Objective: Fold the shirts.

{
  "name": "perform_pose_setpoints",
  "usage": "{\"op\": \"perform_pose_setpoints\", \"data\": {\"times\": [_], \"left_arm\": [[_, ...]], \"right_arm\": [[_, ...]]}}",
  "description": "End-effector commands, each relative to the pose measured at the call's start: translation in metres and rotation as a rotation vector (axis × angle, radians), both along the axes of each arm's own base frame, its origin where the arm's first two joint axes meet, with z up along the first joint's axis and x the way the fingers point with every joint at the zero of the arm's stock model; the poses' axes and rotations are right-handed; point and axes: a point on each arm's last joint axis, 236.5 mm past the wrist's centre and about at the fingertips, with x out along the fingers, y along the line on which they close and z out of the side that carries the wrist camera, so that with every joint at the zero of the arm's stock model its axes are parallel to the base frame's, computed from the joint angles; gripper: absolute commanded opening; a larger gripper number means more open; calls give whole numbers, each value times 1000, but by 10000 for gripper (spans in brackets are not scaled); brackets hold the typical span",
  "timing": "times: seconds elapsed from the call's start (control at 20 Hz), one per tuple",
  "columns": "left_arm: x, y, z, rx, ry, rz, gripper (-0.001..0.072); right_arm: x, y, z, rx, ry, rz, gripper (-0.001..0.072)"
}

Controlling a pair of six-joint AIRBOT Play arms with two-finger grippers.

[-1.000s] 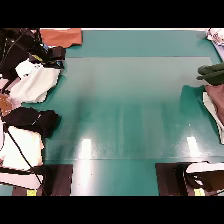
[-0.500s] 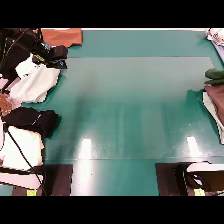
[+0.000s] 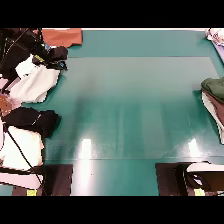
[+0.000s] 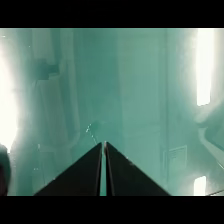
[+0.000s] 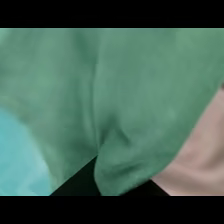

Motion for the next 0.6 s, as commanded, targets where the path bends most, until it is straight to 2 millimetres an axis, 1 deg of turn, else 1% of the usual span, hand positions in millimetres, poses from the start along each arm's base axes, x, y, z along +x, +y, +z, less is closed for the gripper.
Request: {"op": "perform_pose_setpoints", "data": {"times": [0.0, 0.1, 0.2, 0.25, 0.3, 0.35, 0.4, 0.45, 0.5, 0.55], "left_arm": [[-1, -1, 1, -5, 1, -4, 55], [-1, -3, 1, -10, 1, -6, 55], [-1, -3, 1, -10, 1, -6, 56], [-1, -3, 1, -11, -1, -6, 56], [1, -3, 2, -12, -6, -5, 56], [2, -3, 2, -13, -10, -4, 55], [3, -3, 3, -15, -16, -2, 56], [4, -4, 3, -16, -20, -2, 56], [5, -4, 3, -15, -26, -7, 55], [5, -4, 4, -16, -28, -6, 56]], "right_arm": [[-59, -5, -43, 11, 246, -116, 18], [-87, -6, -52, 14, 344, -176, 20], [-113, -13, -50, -14, 440, -210, 27], [-125, -16, -48, -20, 470, -240, 92], [-133, -16, -46, -7, 482, -274, 226], [-141, -15, -44, 10, 490, -301, 402], [-143, -17, -40, 12, 481, -319, 614], [-139, -22, -32, -2, 452, -326, 709], [-134, -29, -20, -31, 425, -333, 709], [-123, -35, -4, -61, 370, -335, 709]]}}
